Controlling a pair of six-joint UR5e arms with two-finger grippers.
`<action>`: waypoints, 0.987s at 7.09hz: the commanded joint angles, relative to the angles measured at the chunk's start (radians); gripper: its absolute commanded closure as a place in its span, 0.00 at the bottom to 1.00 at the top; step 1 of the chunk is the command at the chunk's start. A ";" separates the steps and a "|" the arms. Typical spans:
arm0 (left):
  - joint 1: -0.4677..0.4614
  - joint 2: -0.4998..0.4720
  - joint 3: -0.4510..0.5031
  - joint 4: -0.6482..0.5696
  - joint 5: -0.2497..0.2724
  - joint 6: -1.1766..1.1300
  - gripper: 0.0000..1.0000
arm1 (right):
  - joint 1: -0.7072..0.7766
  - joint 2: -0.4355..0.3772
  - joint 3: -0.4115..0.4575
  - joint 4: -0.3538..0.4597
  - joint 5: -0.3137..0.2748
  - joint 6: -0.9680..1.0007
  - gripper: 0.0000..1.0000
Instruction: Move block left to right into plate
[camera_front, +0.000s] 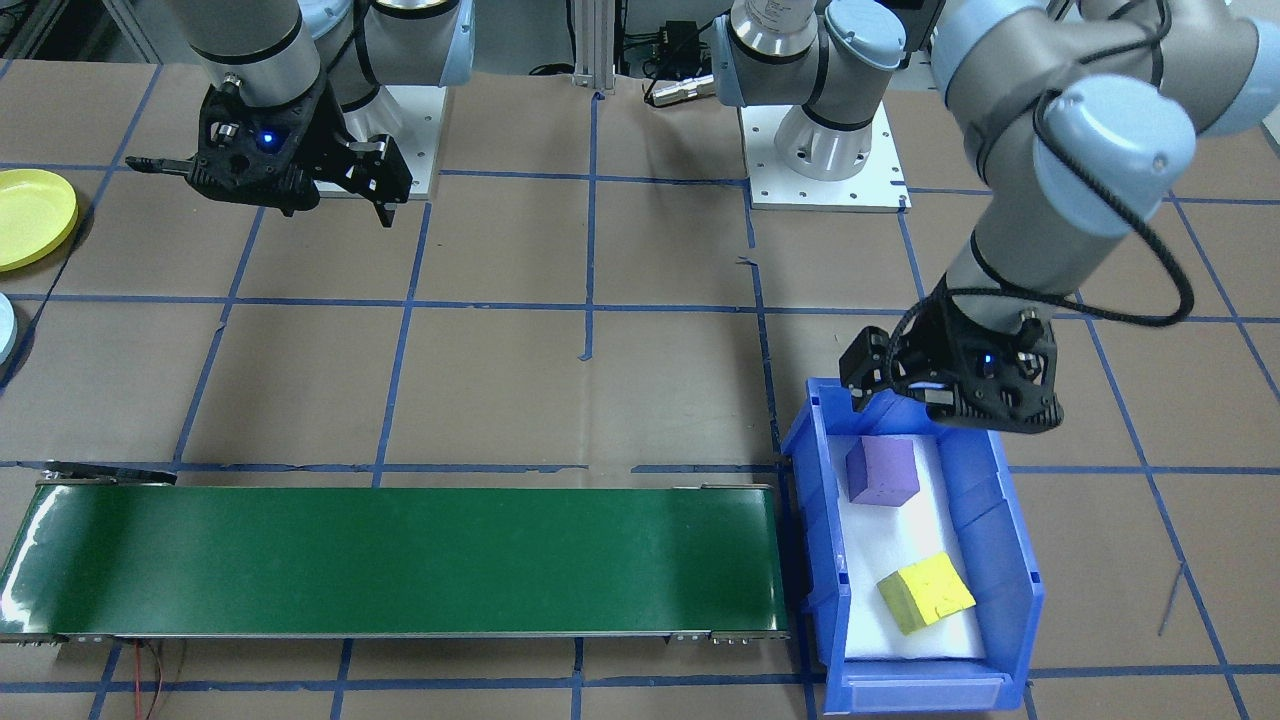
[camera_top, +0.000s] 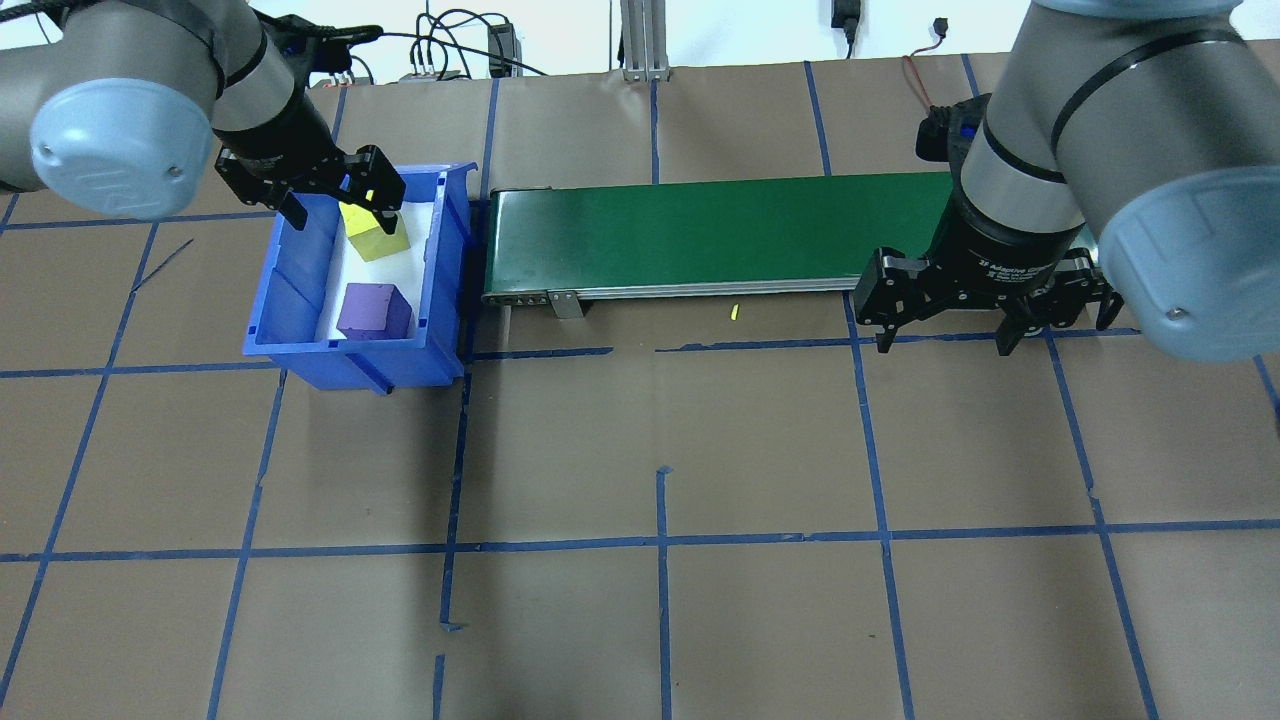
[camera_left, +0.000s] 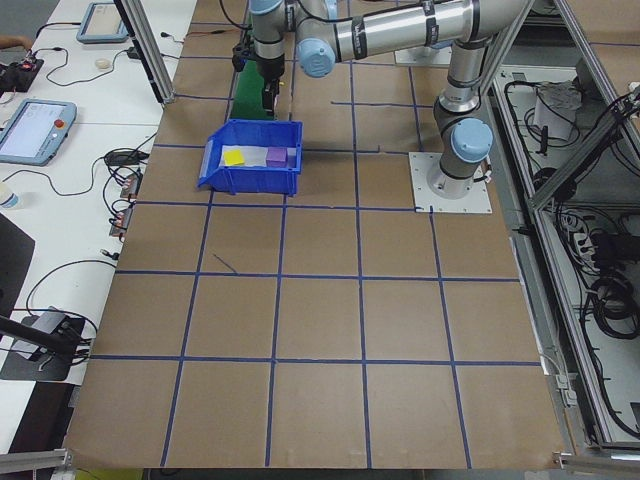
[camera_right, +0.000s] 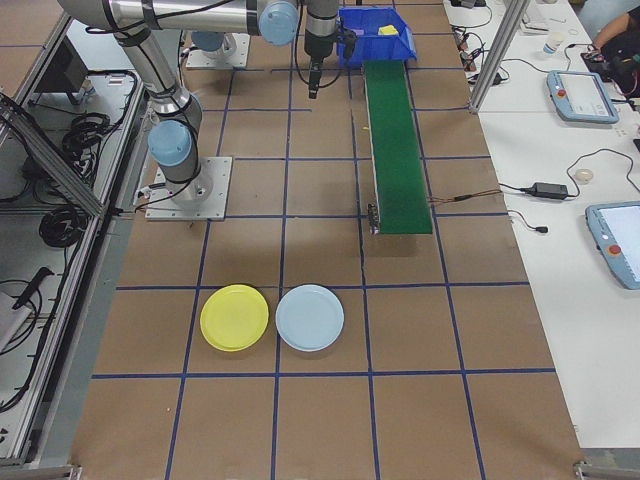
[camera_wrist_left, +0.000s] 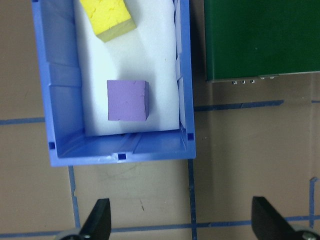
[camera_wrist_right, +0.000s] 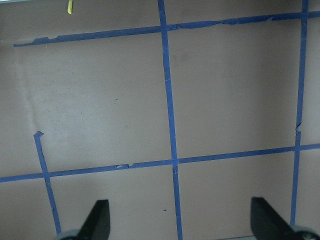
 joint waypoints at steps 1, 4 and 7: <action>0.052 -0.089 -0.023 0.048 0.004 0.017 0.00 | 0.000 0.003 0.004 -0.007 -0.001 -0.001 0.00; 0.059 -0.126 -0.108 0.114 0.004 -0.002 0.00 | -0.002 0.006 0.013 -0.014 -0.003 -0.007 0.00; 0.059 -0.189 -0.127 0.158 -0.002 -0.006 0.10 | -0.002 0.006 0.013 -0.014 -0.026 -0.016 0.00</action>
